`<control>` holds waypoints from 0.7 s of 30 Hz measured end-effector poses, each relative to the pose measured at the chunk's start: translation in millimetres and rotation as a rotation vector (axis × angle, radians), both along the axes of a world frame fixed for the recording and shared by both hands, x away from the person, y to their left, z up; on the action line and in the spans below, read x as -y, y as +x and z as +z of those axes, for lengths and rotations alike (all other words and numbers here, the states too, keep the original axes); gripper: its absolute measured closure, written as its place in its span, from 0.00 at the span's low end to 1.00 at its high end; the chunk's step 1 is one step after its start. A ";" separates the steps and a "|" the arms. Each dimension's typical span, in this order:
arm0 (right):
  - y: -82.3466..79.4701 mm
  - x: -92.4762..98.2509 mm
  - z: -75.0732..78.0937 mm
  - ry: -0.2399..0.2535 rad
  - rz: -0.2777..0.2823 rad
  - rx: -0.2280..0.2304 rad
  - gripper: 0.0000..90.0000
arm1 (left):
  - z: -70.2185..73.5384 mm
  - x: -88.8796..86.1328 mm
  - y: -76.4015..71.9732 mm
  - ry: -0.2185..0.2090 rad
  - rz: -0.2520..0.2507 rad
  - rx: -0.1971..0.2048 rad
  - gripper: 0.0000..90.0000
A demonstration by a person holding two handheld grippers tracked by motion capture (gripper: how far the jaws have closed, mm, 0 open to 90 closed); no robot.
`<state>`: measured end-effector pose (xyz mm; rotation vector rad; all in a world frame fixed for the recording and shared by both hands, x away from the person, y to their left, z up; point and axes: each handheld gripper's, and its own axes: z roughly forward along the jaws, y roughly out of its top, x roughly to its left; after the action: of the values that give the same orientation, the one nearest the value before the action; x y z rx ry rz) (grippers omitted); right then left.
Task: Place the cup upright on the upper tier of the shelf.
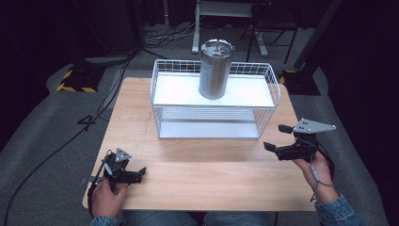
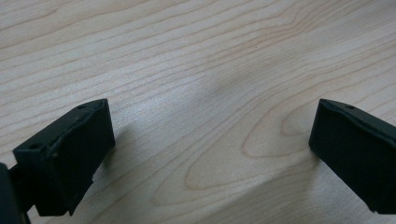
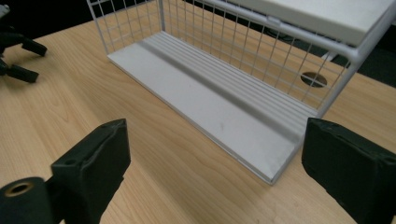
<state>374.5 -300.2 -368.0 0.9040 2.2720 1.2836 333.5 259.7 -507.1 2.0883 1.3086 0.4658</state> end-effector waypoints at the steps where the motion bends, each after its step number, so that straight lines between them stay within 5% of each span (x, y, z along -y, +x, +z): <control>1: 0.0 0.0 0.0 0.000 0.000 0.000 0.11 | 0.0 0.0 0.0 0.000 0.000 0.000 0.01; 21: 2.5 5.2 -71.4 -0.087 -0.044 -0.169 0.17 | -0.1 0.1 0.0 -0.001 0.001 0.001 0.01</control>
<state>376.9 -305.4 -439.4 1.0607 2.4007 1.1183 333.4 259.6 -507.2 2.0868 1.3089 0.4667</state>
